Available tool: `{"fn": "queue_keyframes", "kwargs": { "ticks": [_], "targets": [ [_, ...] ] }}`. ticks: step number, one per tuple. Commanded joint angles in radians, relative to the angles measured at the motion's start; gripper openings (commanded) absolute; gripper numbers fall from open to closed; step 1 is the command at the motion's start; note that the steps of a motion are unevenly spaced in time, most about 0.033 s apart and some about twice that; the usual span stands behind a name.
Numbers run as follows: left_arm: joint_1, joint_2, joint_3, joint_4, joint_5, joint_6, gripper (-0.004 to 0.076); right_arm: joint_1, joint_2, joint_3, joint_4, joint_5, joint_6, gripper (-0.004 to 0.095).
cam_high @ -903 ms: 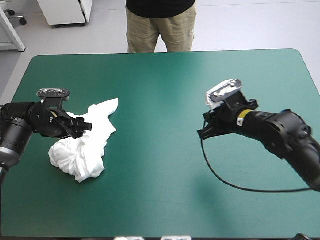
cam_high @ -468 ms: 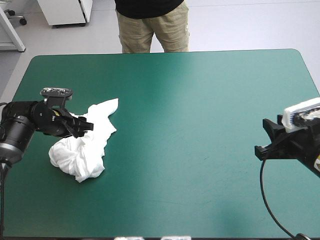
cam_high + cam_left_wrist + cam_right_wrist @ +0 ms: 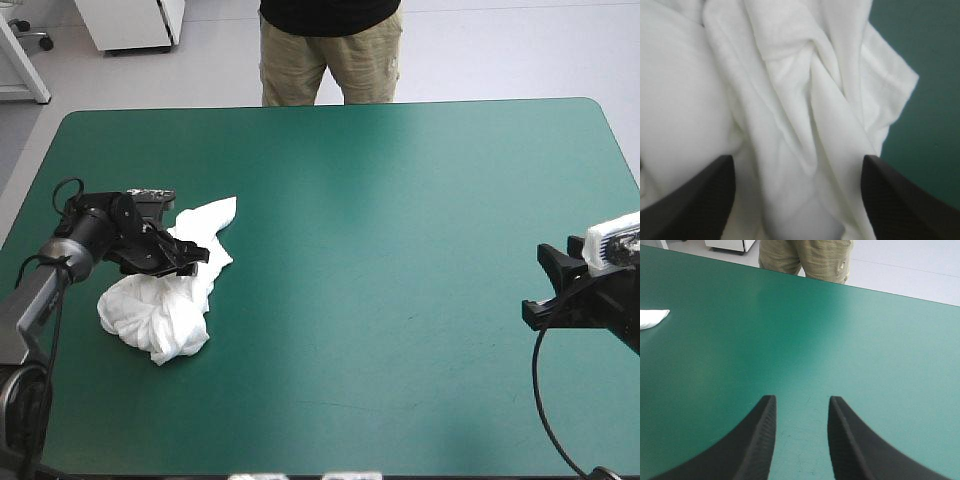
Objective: Fold the cloth
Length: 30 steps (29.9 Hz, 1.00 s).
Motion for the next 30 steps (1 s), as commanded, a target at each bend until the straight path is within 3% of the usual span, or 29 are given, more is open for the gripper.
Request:
{"fn": "queue_keyframes", "kwargs": {
  "ticks": [1, 3, 6, 10, 17, 30],
  "targets": [
    [0.0, 0.041, -0.033, -0.049, -0.024, 0.002, 0.0511, 0.0, 0.002, -0.03, -0.024, -0.071, 0.0, 0.0334],
    [0.0, 0.08, -0.033, -0.071, -0.022, 0.017, 0.0507, 0.0, 0.002, -0.03, -0.024, -0.071, 0.0, 0.0334],
    [0.0, 0.11, -0.033, -0.118, -0.014, 0.069, 0.0418, 0.0, 0.002, -0.03, -0.024, -0.071, 0.0, 0.0334],
    [0.0, 0.11, -0.033, -0.204, -0.021, 0.155, 0.0002, 0.0, 0.002, -0.03, -0.027, -0.073, 0.0, 0.0334],
    [-0.056, 0.108, -0.047, -0.33, -0.009, 0.27, -0.0009, 0.0, 0.0, -0.038, -0.06, -0.073, 0.007, 0.0334],
    [-0.566, 0.212, -0.331, -0.333, -0.047, 0.266, -0.0009, 0.0, 0.0, -0.062, -0.06, -0.071, 0.011, 0.0334]
  ]
}}
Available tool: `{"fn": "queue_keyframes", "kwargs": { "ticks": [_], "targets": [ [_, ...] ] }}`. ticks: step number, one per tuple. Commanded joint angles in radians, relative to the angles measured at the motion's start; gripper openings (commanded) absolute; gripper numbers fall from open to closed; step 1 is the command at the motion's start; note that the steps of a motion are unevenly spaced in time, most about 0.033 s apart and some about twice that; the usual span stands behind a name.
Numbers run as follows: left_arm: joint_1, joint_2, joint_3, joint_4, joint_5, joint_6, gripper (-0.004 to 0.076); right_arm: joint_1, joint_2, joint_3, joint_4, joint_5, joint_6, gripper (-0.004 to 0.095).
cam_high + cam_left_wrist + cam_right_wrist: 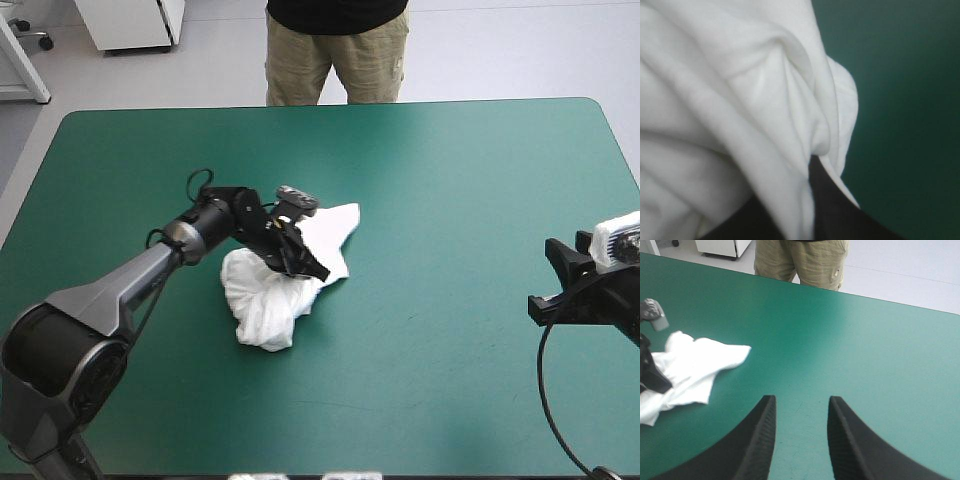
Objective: Fold the cloth
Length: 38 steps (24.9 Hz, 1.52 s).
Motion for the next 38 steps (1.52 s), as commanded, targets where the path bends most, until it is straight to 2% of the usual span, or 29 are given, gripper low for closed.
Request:
{"fn": "queue_keyframes", "kwargs": {
  "ticks": [1, 6, 12, 13, 15, 16, 18, 19, 24, 27, 31, 38],
  "targets": [
    [-0.142, 0.006, -0.118, -0.045, -0.017, -0.009, -0.0009, 0.0, 0.0, -0.05, -0.025, -0.071, 0.0, 0.0334],
    [-0.337, 0.147, -0.275, -0.017, 0.021, -0.002, -0.0009, 0.0, 0.0, -0.08, -0.025, -0.054, -0.002, 0.0334],
    [-0.36, 0.184, -0.31, 0.132, 0.046, -0.091, 0.0011, 0.0, 0.0, -0.08, -0.047, -0.006, -0.004, 0.0334],
    [-0.36, 0.172, -0.31, 0.146, 0.046, -0.091, 0.0051, 0.0, 0.0, -0.08, -0.047, -0.008, -0.004, 0.0334],
    [-0.36, 0.13, -0.31, 0.145, 0.046, -0.087, 0.0237, 0.0, 0.0, -0.08, -0.056, -0.018, -0.004, 0.0334],
    [-0.36, 0.087, -0.31, 0.145, 0.053, -0.104, 0.0419, 0.0, 0.0, -0.08, -0.063, -0.025, -0.004, 0.0334],
    [-0.354, 0.018, -0.31, 0.149, 0.086, -0.137, 0.058, 0.0, 0.0, -0.08, -0.067, -0.027, -0.004, 0.0334],
    [-0.353, -0.02, -0.31, 0.164, 0.101, -0.157, 0.0591, 0.0, 0.0, -0.08, -0.067, -0.027, -0.004, 0.0334],
    [-0.353, -0.207, -0.29, 0.345, 0.275, -0.239, 0.0538, 0.0, 0.0, -0.08, -0.067, -0.029, -0.007, 0.0334],
    [-0.353, -0.297, -0.171, 0.36, 0.289, -0.255, 0.0524, 0.0, 0.0, -0.08, -0.067, -0.029, -0.007, 0.0334],
    [-0.353, -0.41, 0.063, 0.373, 0.203, -0.286, 0.0524, 0.0, 0.0, -0.08, -0.067, -0.029, -0.007, 0.0334],
    [-0.353, -0.472, 0.361, 0.373, -0.096, -0.294, 0.0524, 0.0, 0.0, -0.08, -0.065, -0.029, -0.007, 0.0334]
  ]
}}
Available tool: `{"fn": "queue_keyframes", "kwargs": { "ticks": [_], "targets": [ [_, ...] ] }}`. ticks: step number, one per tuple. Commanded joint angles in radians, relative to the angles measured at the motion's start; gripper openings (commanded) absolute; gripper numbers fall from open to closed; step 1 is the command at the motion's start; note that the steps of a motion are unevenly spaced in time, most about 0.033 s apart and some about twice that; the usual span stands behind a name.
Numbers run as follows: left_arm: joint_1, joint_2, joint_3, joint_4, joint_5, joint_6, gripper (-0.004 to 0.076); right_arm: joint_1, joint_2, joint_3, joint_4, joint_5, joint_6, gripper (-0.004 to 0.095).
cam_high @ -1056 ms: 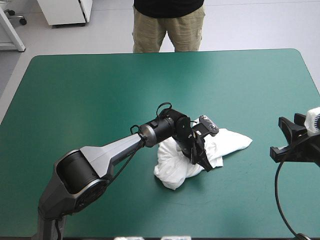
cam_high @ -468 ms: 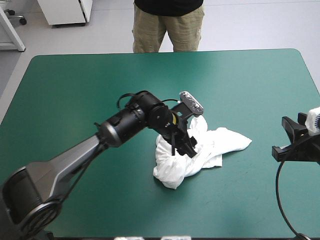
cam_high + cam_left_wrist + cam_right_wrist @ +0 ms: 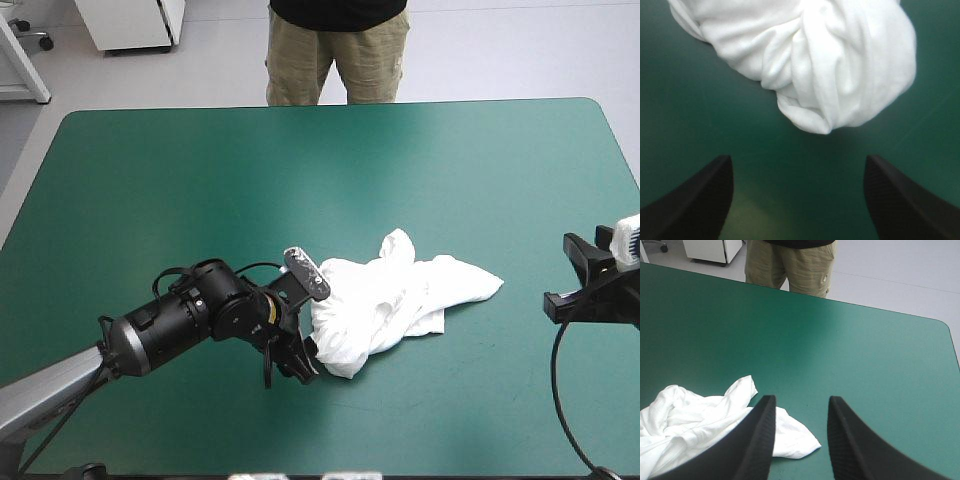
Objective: Fold the cloth
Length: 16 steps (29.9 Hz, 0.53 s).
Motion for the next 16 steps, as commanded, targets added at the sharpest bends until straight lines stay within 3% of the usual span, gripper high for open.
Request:
{"fn": "queue_keyframes", "kwargs": {
  "ticks": [1, 6, 16],
  "targets": [
    [0.0, -0.029, 0.061, -0.004, -0.18, -0.02, 0.0524, 0.0, 0.004, -0.029, -0.024, -0.074, -0.007, 0.0334],
    [0.0, 0.024, 0.077, -0.005, -0.262, -0.02, 0.0524, 0.0, 0.004, -0.029, -0.021, -0.074, -0.005, 0.0334],
    [0.0, 0.174, 0.077, -0.019, -0.285, 0.0, 0.0502, 0.0, 0.004, -0.029, -0.021, -0.074, -0.005, 0.0334]
  ]
}}
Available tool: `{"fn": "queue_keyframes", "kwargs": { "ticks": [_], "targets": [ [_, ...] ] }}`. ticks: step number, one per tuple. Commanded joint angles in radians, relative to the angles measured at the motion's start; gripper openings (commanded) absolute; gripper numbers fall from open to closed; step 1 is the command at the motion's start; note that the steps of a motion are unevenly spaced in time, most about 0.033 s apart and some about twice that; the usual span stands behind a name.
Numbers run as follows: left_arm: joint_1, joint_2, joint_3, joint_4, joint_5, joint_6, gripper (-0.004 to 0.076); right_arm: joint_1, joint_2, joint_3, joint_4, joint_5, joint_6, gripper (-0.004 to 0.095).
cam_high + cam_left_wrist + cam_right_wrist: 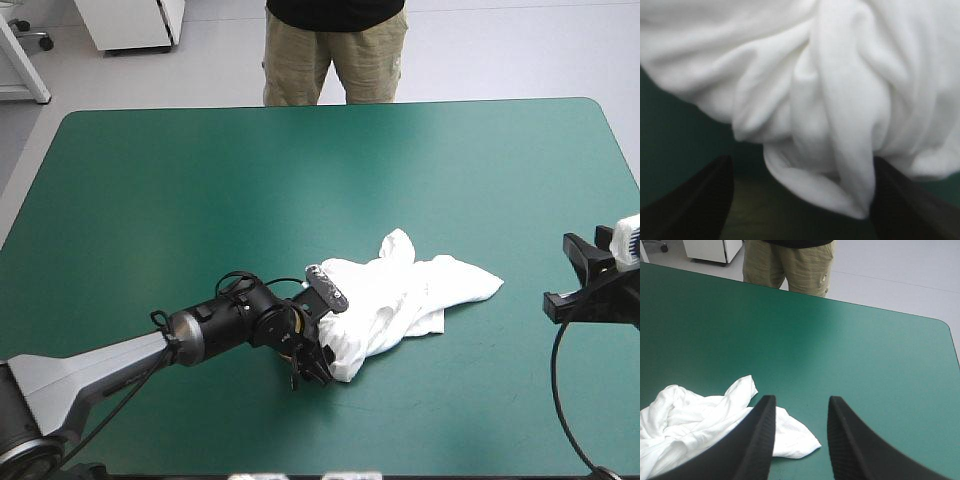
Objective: Fold the cloth
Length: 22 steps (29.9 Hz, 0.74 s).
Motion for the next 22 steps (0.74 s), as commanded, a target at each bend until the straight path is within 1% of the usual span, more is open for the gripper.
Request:
{"fn": "queue_keyframes", "kwargs": {
  "ticks": [1, 3, 6, 7, 8, 10, 11, 12, 18, 20, 22],
  "targets": [
    [0.0, 0.002, -0.02, -0.022, -0.051, -0.002, 0.0482, 0.0, 0.004, -0.029, -0.021, -0.074, -0.005, 0.0334],
    [0.0, 0.013, -0.02, -0.053, -0.072, -0.002, 0.0425, 0.0, 0.004, -0.029, -0.021, -0.074, -0.005, 0.0334],
    [0.0, 0.016, -0.02, -0.081, -0.088, -0.002, 0.0306, 0.0, 0.004, -0.029, -0.023, -0.074, -0.011, 0.0334],
    [0.0, 0.016, -0.02, -0.081, -0.088, -0.002, 0.0238, 0.0, 0.004, -0.029, -0.023, -0.071, -0.011, 0.0334],
    [0.0, 0.016, -0.02, -0.081, -0.086, -0.002, 0.0201, 0.0, 0.004, -0.029, -0.026, -0.071, -0.011, 0.0334],
    [0.0, 0.016, -0.02, -0.081, -0.086, -0.002, 0.0062, 0.0, 0.004, -0.029, -0.026, -0.068, -0.011, 0.0334],
    [0.0, 0.016, -0.02, -0.081, -0.086, -0.002, 0.0013, 0.0, 0.004, -0.029, -0.026, -0.065, -0.011, 0.0334],
    [0.0, 0.016, -0.02, -0.081, -0.086, -0.002, -0.0006, 0.0, 0.005, -0.025, -0.026, -0.065, -0.003, 0.0334],
    [0.0, 0.016, -0.02, -0.085, -0.082, -0.002, -0.0007, 0.0, 0.083, 0.066, -0.022, -0.024, 0.014, 0.0336],
    [0.0, 0.016, -0.02, -0.085, -0.076, -0.002, -0.0007, 0.0, 0.13, 0.11, -0.022, -0.04, 0.033, 0.034],
    [0.0, 0.016, -0.02, -0.085, -0.066, -0.002, -0.0007, 0.0, 0.172, 0.154, -0.034, -0.081, 0.052, 0.0341]
  ]
}}
